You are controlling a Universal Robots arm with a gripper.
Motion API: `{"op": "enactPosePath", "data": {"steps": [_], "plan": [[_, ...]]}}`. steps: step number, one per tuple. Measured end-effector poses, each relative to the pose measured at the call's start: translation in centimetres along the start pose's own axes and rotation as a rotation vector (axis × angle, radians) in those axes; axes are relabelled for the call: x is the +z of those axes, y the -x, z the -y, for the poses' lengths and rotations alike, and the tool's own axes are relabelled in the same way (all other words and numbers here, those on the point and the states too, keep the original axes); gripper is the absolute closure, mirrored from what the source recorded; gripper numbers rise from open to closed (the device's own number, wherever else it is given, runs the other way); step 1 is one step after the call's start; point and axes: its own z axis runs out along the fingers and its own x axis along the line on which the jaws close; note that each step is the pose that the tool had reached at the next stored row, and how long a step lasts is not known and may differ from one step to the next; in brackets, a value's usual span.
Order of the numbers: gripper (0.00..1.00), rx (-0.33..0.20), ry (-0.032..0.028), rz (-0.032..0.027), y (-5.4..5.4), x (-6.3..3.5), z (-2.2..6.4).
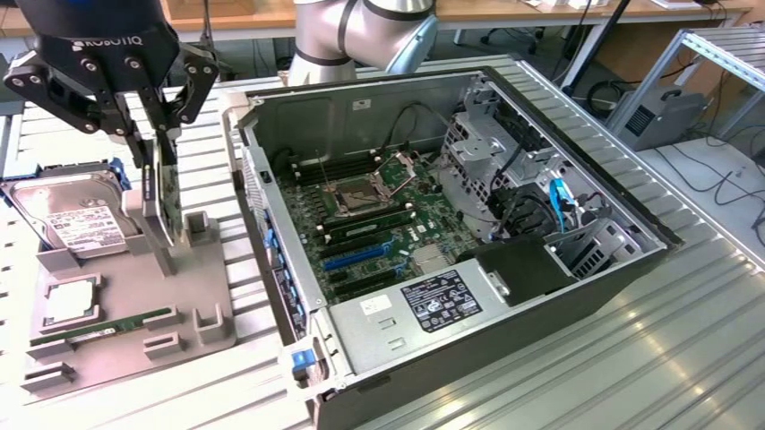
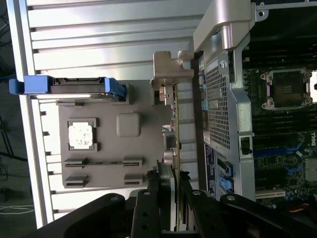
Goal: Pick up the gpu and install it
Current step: 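Pick up the gpu and move the gpu toward the slot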
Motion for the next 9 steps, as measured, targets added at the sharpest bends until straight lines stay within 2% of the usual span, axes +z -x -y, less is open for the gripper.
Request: {"op": "enactPosePath", "data": {"steps": [9], "plan": [[0.73, 0.0, 0.0001, 0.0, 0.02, -0.76, 0.0]]}}
